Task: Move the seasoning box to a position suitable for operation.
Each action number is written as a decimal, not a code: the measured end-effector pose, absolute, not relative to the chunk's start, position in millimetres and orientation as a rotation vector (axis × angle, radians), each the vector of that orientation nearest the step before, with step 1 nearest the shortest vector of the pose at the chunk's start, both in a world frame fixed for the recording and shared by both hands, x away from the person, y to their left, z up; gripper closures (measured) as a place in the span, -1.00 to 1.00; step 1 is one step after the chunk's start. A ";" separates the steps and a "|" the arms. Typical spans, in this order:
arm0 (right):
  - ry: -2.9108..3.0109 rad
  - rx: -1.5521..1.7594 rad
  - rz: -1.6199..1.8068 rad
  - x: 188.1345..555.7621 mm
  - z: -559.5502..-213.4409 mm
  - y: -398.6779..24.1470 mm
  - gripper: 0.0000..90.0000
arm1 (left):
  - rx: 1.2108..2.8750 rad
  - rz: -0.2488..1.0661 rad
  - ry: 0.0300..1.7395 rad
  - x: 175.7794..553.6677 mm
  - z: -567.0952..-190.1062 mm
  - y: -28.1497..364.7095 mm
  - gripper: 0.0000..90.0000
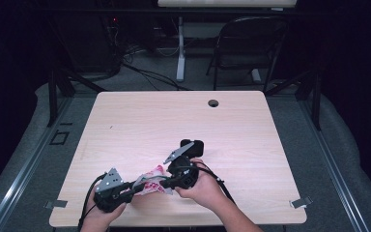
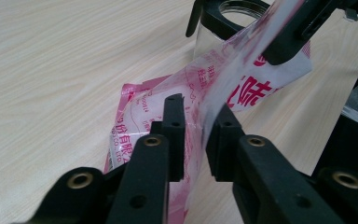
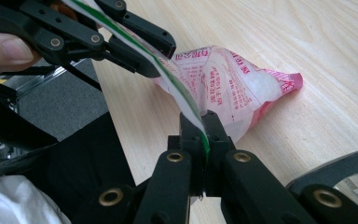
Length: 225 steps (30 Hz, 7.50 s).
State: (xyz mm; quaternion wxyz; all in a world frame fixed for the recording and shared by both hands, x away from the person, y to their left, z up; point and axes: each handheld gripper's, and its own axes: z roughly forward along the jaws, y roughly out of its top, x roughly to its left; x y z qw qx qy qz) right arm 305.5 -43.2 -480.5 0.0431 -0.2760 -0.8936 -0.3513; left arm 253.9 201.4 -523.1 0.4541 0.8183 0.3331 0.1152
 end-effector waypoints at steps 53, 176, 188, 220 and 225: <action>-2.744 -0.783 -1.084 310.1 -471.7 -40.9 1.00 | 2.176 0.313 0.799 274.4 -571.1 204.3 -0.39; -2.749 -0.903 -1.336 318.5 -438.7 -78.0 0.54 | 2.173 0.511 0.814 295.7 -547.8 173.8 0.32; -2.711 -0.951 -1.423 311.8 -435.6 -96.3 0.40 | 2.169 0.540 0.835 298.9 -545.1 174.4 0.33; -2.683 -1.025 -1.453 302.3 -445.4 -125.8 0.60 | 2.206 0.754 0.800 300.0 -534.5 163.5 0.33; -2.669 -1.049 -1.467 300.9 -448.4 -132.4 0.60 | 2.216 0.805 0.792 300.1 -532.5 162.3 0.33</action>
